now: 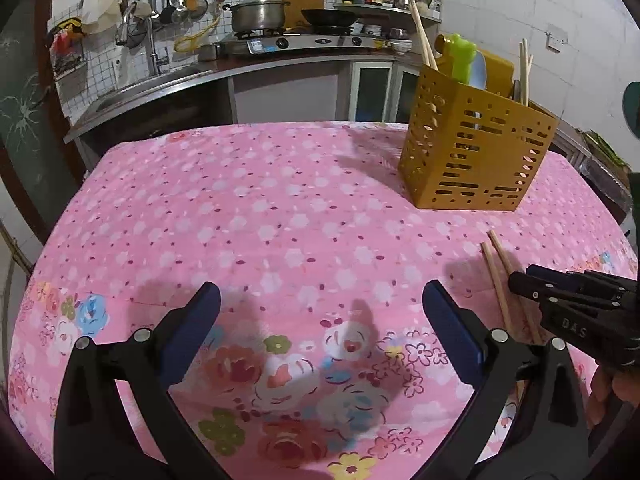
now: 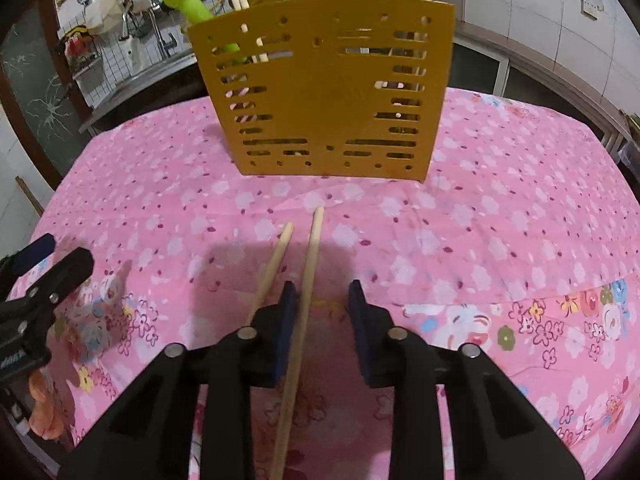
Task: Organize utensils
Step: 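Move both grippers back to the remaining chopsticks, then close the right gripper on a wooden chopstick while the left gripper closes on another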
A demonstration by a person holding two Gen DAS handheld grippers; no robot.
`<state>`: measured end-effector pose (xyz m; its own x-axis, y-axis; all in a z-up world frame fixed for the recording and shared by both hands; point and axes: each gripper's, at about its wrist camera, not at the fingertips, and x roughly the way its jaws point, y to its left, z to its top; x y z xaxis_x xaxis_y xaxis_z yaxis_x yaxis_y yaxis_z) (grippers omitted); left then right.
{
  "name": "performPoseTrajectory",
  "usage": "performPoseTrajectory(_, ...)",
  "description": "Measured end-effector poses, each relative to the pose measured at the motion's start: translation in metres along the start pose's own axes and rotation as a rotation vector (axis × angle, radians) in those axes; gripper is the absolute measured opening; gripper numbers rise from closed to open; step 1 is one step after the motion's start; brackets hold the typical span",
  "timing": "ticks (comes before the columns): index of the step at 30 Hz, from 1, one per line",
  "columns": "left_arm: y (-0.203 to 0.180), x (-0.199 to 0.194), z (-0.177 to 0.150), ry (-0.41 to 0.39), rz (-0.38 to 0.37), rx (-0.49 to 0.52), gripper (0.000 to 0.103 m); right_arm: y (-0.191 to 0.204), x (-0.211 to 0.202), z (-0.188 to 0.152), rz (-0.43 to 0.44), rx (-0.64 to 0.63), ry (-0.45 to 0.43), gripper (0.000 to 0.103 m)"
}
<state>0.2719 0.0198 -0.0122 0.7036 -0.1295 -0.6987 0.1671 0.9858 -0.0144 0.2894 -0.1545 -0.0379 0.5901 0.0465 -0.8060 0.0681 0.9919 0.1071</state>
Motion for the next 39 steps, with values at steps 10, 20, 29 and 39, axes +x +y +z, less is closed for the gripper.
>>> performPoseTrajectory(10,-0.014,0.002,0.006,0.056,-0.061,-0.036,0.098,-0.015,-0.002,0.008,0.016,0.021,0.02,0.006)
performPoseTrajectory(20,-0.064,0.02,0.006,0.134,-0.121,-0.031,0.098,-0.084,-0.017,0.004,-0.022,0.111,0.018,0.006)
performPoseTrajectory(29,-0.111,0.038,0.009,0.223,-0.14,0.038,0.06,-0.118,-0.021,-0.001,-0.028,0.135,0.012,0.006)
performPoseTrajectory(39,-0.139,0.06,0.011,0.306,-0.108,0.08,0.03,-0.123,-0.02,-0.002,-0.041,0.129,0.022,0.006)
